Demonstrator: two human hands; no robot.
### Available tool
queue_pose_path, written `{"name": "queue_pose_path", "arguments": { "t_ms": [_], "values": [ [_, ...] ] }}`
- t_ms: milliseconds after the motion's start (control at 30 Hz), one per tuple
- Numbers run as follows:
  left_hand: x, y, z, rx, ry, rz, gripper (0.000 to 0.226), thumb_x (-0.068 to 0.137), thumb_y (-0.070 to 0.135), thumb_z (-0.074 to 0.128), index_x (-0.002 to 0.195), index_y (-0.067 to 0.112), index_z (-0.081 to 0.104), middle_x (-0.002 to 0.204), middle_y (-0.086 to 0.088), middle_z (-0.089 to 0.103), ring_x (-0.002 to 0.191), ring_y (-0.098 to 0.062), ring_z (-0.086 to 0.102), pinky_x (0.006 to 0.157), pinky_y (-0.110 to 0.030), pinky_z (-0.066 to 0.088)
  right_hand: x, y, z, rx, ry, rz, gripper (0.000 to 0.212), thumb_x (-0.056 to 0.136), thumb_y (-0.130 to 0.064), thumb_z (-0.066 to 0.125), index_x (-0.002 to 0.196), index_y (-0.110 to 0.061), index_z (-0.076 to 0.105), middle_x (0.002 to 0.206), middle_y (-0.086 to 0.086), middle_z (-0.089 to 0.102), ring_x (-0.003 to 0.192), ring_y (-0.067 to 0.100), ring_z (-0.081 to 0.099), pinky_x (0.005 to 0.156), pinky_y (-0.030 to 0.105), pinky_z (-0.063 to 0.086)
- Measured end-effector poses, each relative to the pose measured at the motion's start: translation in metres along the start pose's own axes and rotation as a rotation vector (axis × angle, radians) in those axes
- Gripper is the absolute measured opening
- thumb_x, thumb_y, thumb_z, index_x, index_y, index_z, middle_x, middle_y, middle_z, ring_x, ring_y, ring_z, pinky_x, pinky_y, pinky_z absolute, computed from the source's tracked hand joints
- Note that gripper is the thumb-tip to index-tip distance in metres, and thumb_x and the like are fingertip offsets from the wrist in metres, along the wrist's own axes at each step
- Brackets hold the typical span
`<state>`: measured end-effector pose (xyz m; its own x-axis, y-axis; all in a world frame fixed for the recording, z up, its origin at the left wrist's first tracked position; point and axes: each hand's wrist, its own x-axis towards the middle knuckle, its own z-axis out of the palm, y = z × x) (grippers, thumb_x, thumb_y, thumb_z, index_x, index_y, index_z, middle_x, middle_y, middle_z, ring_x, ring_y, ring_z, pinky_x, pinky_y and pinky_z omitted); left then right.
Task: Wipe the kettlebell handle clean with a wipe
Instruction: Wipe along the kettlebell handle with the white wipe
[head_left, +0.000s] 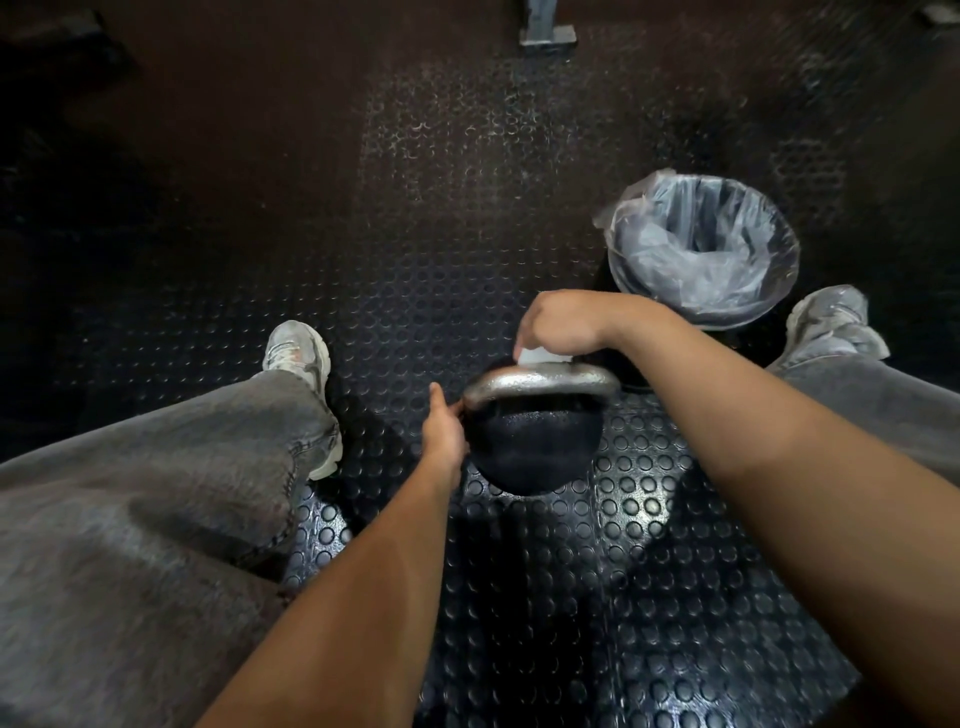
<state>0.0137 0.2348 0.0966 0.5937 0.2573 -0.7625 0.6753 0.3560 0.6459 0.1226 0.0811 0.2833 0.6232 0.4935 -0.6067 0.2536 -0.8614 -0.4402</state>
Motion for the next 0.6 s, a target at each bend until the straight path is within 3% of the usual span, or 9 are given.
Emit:
{"name": "queue_pose_path", "arguments": {
  "t_ms": [67,167,267,367,433,533,600],
  "values": [
    [-0.001,0.0,0.0,0.003,-0.002,0.0,0.062,0.099,0.068,0.023,0.089,0.027,0.068,0.088,0.006,0.069,0.107,-0.019,0.06,0.099,-0.036,0.043,-0.01,-0.005,0.0,0.115,0.023,-0.055,0.033,0.093,-0.014,0.049,0.097,-0.028,0.079,0.104,-0.009,0.072,0.101,0.018,0.063,0.095,0.032,0.048],
    [-0.002,0.0,-0.001,-0.014,-0.016,0.004,0.062,0.101,0.066,0.022,0.091,0.025,0.069,0.088,0.006,0.069,0.105,-0.019,0.06,0.096,-0.035,0.043,-0.026,0.005,0.002,0.16,0.114,-0.046,0.036,0.094,-0.015,0.045,0.095,-0.029,0.079,0.105,-0.005,0.073,0.097,0.021,0.063,0.084,0.03,0.049],
    [-0.003,0.0,0.0,-0.024,-0.017,0.008,0.061,0.101,0.064,0.022,0.091,0.025,0.068,0.089,0.005,0.069,0.099,-0.017,0.061,0.092,-0.034,0.044,-0.024,0.017,0.001,-0.138,0.103,0.053,0.04,0.092,-0.011,0.04,0.1,-0.014,0.078,0.114,-0.002,0.07,0.107,0.024,0.061,0.089,0.028,0.046],
    [-0.004,0.0,0.002,-0.033,-0.02,0.009,0.062,0.102,0.063,0.022,0.101,0.023,0.068,0.088,0.006,0.067,0.09,-0.013,0.06,0.089,-0.033,0.042,-0.008,0.02,0.008,-0.294,-0.003,0.07,0.038,0.088,-0.013,0.041,0.099,-0.002,0.075,0.115,0.012,0.07,0.103,0.03,0.064,0.091,0.041,0.054],
    [-0.003,0.001,0.002,-0.042,-0.016,0.006,0.063,0.101,0.064,0.022,0.103,0.02,0.068,0.089,0.004,0.066,0.09,-0.013,0.059,0.089,-0.032,0.04,0.001,0.014,0.008,-0.153,-0.007,0.064,0.034,0.093,-0.009,0.044,0.104,-0.001,0.075,0.116,0.012,0.071,0.105,0.029,0.064,0.094,0.041,0.053],
    [-0.002,0.001,0.001,-0.034,0.005,0.002,0.063,0.1,0.065,0.024,0.094,0.022,0.069,0.088,0.004,0.067,0.093,-0.015,0.06,0.094,-0.033,0.042,-0.013,0.0,-0.003,0.062,0.017,-0.021,0.035,0.096,-0.009,0.046,0.108,-0.017,0.078,0.113,-0.004,0.07,0.106,0.017,0.06,0.095,0.03,0.046],
    [0.0,-0.001,0.0,-0.025,0.008,0.011,0.062,0.1,0.066,0.024,0.089,0.024,0.068,0.087,0.004,0.068,0.1,-0.017,0.06,0.102,-0.035,0.042,-0.027,0.003,-0.006,0.164,0.044,-0.04,0.033,0.097,-0.013,0.047,0.105,-0.025,0.077,0.113,-0.004,0.07,0.106,0.019,0.06,0.093,0.031,0.045]
  ]
}}
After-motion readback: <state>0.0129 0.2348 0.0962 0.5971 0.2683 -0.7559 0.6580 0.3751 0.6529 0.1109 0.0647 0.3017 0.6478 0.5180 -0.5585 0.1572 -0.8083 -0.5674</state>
